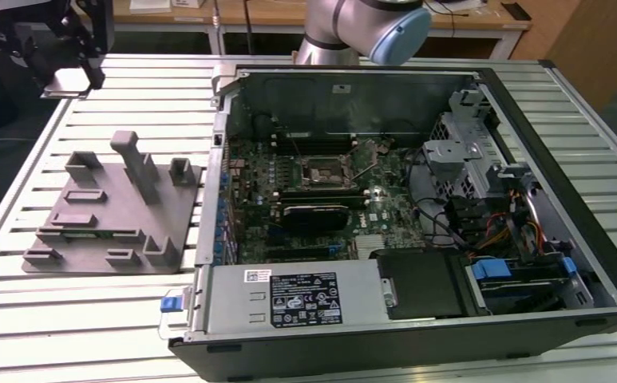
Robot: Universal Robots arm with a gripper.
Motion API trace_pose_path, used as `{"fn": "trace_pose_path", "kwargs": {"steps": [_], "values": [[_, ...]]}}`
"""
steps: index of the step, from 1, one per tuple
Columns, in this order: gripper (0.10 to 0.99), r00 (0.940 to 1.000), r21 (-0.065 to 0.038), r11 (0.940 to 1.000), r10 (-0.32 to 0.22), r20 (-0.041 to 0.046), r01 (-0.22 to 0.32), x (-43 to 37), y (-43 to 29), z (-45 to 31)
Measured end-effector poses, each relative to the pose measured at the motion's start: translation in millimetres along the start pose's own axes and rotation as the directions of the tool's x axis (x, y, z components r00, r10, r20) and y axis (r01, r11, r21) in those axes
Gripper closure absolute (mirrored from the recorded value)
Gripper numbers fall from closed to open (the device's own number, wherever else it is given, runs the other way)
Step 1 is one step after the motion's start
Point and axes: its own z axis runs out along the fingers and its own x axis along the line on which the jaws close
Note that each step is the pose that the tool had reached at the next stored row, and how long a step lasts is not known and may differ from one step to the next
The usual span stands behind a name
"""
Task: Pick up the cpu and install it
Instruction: 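Pick up the cpu and move it towards the insertion slot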
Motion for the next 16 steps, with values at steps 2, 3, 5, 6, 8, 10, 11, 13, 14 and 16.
{"fn": "trace_pose_path", "kwargs": {"steps": [2,3,5,6,8,10,11,13,14,16], "values": [[0.537,1.0000,0.000,1.0000,0.000,0.0000,0.000,-3.7,0.0,-0.1],[0.537,1.0000,0.000,1.0000,0.000,0.0000,0.000,-5.6,0.0,-0.1],[0.537,1.0000,0.000,1.0000,0.000,0.0001,0.000,-9.2,0.1,-0.1],[0.537,1.0000,0.000,1.0000,0.000,0.0000,0.000,-10.9,0.1,-0.1],[0.537,1.0000,0.000,1.0000,0.000,0.0000,0.000,-14.3,0.2,-0.2],[0.537,1.0000,0.000,1.0000,0.000,0.0000,0.000,-18.0,0.2,-0.2],[0.537,1.0000,0.000,1.0000,0.000,0.0000,0.000,-19.7,0.2,-0.3],[0.537,1.0000,0.000,1.0000,0.000,-0.0001,0.000,-23.2,0.2,-0.4],[0.537,1.0000,0.000,1.0000,0.000,0.0000,0.000,-24.8,0.3,-0.4],[0.537,1.0000,0.000,1.0000,0.000,0.0000,0.000,-28.1,0.3,-0.4]]}}
